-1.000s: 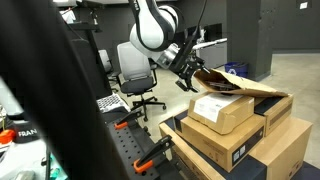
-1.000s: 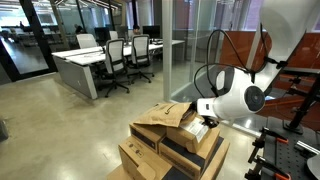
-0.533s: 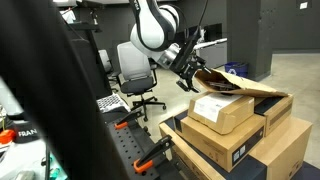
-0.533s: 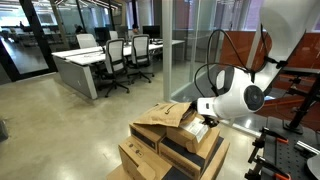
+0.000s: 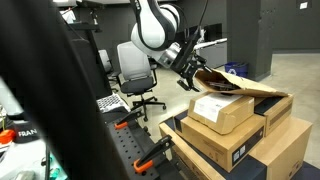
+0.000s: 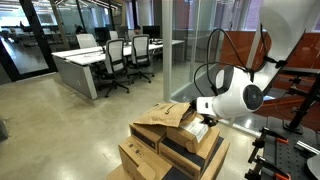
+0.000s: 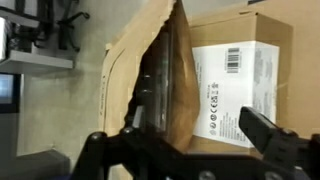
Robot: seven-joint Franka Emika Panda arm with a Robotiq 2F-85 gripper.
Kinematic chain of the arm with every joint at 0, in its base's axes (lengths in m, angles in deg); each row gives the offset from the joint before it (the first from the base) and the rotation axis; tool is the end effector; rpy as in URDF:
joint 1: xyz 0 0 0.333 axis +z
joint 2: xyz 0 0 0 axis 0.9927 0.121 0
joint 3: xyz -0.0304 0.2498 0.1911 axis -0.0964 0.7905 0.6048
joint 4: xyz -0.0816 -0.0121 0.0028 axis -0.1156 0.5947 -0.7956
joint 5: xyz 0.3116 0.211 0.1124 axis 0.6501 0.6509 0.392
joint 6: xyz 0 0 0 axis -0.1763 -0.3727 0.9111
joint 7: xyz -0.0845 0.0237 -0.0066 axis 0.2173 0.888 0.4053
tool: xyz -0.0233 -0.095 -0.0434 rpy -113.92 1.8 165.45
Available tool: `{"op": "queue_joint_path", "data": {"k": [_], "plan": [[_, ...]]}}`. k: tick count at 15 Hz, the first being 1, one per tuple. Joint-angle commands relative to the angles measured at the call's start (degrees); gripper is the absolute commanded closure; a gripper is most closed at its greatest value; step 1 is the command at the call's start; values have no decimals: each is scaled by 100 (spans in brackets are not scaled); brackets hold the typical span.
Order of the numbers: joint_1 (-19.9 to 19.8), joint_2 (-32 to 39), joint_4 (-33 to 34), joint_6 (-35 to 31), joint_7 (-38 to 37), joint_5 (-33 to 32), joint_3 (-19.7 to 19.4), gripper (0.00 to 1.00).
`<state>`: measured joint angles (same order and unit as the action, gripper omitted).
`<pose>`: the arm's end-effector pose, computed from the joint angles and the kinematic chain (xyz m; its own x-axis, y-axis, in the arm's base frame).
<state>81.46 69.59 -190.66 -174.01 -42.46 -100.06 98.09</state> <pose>0.4057 0.0808 0.1455 0.1990 0.9333 -0.2988 0.7617 0.0445 0.6465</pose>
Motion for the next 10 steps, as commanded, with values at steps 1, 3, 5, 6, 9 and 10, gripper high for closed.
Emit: {"op": "queue_joint_path", "data": {"k": [1, 3, 5, 6, 9, 10], "plan": [[-57, 61, 67, 28, -224, -182, 45, 0], [-56, 78, 76, 44, -242, -175, 43, 0], [-52, 81, 74, 57, -239, -158, 45, 0], [-50, 77, 70, 57, -233, -150, 47, 0], [-38, 81, 62, 74, -214, -123, 52, 32], [-35, 78, 57, 77, -212, -117, 54, 42]]}}
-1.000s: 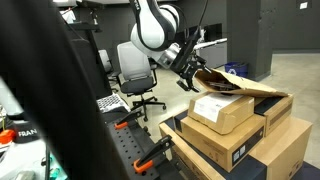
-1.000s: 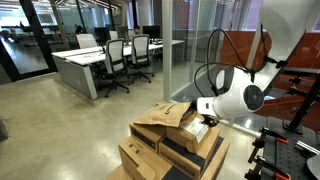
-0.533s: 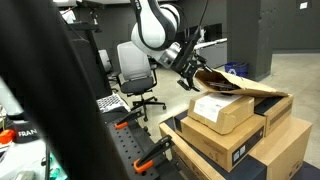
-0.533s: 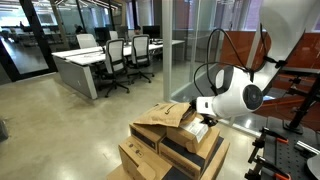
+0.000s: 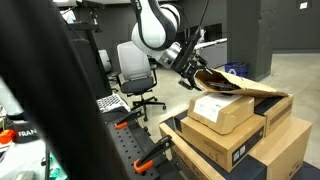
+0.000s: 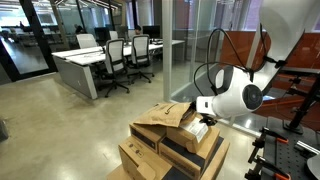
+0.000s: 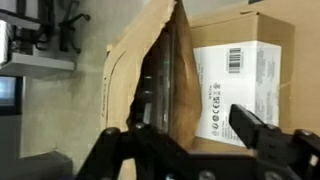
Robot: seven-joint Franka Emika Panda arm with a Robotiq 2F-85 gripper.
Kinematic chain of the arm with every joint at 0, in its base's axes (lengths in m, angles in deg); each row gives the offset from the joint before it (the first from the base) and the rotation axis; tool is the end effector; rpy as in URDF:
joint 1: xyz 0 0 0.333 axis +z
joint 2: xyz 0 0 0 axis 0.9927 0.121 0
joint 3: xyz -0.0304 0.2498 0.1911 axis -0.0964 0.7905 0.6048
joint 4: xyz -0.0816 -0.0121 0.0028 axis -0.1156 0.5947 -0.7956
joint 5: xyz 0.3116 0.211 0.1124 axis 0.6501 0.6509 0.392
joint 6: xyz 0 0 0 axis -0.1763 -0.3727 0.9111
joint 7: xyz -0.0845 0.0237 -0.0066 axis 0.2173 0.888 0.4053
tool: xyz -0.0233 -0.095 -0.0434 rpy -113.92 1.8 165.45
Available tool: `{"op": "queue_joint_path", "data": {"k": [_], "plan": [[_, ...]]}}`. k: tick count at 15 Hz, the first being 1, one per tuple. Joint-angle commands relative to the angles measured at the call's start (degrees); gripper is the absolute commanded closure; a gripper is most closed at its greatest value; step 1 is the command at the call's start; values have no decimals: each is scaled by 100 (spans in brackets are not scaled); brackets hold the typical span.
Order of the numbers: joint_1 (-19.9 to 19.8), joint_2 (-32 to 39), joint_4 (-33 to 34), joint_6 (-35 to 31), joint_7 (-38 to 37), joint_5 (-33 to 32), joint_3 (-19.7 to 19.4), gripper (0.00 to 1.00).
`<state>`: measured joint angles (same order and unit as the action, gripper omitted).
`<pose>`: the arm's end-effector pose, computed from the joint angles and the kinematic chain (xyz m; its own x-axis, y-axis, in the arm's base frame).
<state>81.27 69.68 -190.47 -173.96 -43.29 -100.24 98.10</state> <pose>0.4072 0.0796 0.1457 0.2114 0.9335 -0.2898 0.7570 0.0312 0.6526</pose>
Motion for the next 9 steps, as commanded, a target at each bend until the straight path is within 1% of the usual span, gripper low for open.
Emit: {"op": "queue_joint_path", "data": {"k": [1, 2, 6, 7, 8, 9], "plan": [[-11, 87, 55, 86, -119, -80, 57, 49], [-9, 89, 56, 85, -118, -78, 62, 58], [-6, 106, 58, 97, -115, -67, 85, 88], [-7, 110, 59, 95, -116, -75, 88, 73], [-6, 114, 59, 98, -112, -83, 90, 97], [-8, 116, 59, 93, -114, -82, 92, 96]]}}
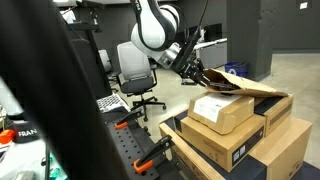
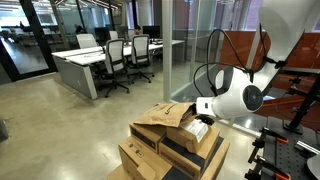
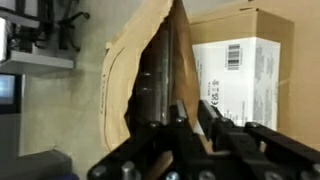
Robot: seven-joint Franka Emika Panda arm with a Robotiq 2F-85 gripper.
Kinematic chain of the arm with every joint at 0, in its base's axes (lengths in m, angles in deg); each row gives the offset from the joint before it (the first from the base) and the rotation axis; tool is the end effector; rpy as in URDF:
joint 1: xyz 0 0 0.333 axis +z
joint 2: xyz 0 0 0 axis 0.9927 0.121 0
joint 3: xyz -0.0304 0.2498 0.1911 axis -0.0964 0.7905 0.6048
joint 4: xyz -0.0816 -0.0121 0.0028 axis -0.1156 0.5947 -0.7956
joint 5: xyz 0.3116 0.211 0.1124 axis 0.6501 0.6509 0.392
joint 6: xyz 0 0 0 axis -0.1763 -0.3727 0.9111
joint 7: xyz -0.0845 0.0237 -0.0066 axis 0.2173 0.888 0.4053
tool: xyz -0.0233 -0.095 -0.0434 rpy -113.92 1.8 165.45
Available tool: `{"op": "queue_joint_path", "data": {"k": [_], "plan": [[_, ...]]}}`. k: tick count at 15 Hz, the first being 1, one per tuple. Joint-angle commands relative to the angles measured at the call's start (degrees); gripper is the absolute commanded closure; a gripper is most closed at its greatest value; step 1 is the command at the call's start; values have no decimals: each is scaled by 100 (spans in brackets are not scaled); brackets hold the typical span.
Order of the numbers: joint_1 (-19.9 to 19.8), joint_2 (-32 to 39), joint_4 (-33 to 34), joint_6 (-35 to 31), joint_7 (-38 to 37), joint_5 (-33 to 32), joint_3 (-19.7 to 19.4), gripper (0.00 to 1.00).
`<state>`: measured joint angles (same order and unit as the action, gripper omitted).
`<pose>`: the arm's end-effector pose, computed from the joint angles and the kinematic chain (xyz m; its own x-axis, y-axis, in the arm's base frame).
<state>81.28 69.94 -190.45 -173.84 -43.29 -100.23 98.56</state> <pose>0.4061 0.0831 0.1442 0.2040 0.9352 -0.2893 0.7586 0.0358 0.6505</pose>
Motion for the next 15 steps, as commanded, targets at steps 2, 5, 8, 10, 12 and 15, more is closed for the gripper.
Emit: {"op": "queue_joint_path", "data": {"k": [2, 5, 8, 10, 12, 15], "plan": [[-13, 94, 54, 78, -118, -65, 47, 86], [-17, 98, 47, 73, -104, -59, 45, 67], [-23, 105, 46, 78, -116, -64, 48, 45], [-25, 108, 51, 82, -127, -85, 49, 82], [-32, 110, 54, 75, -132, -94, 46, 89], [-39, 122, 62, 64, -123, -70, 43, 63]]}}
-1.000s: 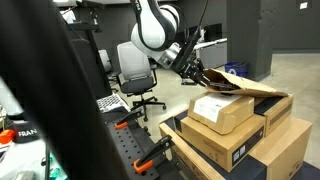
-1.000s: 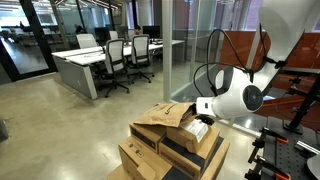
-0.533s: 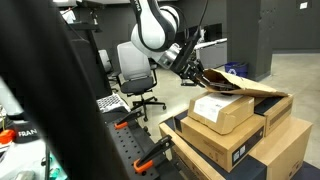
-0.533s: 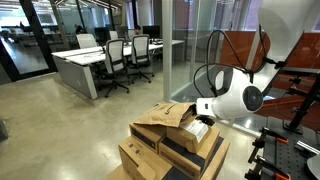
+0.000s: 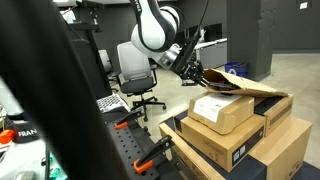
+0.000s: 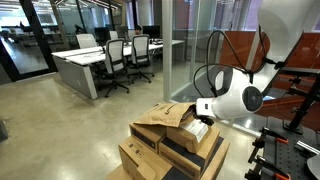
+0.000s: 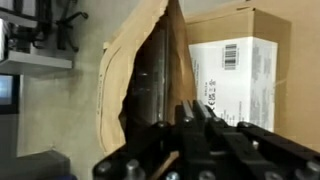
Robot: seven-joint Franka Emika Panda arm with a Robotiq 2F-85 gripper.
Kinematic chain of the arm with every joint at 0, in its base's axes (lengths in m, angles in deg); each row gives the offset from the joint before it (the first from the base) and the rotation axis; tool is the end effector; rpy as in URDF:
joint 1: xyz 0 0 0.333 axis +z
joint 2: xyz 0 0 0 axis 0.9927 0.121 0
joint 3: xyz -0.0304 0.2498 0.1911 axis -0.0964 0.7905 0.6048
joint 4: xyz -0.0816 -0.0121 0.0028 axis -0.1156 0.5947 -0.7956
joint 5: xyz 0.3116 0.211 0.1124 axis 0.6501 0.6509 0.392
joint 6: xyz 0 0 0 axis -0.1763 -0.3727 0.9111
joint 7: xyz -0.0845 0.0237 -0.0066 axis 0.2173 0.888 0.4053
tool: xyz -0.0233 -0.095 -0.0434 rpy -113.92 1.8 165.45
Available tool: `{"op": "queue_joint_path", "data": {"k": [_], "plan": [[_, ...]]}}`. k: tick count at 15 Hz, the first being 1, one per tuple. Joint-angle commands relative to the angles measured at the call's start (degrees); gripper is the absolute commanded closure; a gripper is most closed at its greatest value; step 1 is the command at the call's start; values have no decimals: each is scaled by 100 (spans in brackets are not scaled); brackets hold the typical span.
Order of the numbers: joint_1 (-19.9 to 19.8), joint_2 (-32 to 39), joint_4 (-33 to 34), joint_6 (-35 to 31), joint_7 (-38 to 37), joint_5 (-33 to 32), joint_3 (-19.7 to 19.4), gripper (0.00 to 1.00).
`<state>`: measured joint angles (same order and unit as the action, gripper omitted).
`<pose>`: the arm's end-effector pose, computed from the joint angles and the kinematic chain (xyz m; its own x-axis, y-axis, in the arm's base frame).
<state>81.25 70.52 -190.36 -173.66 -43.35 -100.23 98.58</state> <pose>0.4052 0.0829 0.1405 0.2040 0.9346 -0.2915 0.7627 0.0349 0.6458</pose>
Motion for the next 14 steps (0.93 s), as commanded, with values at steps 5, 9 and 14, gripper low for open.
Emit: {"op": "queue_joint_path", "data": {"k": [5, 9, 14], "plan": [[-45, 55, 39, 46, -125, -67, 39, 45], [-43, 88, 78, 47, -117, -62, 43, 50], [-47, 82, 79, 46, -123, -62, 40, 26]]}}
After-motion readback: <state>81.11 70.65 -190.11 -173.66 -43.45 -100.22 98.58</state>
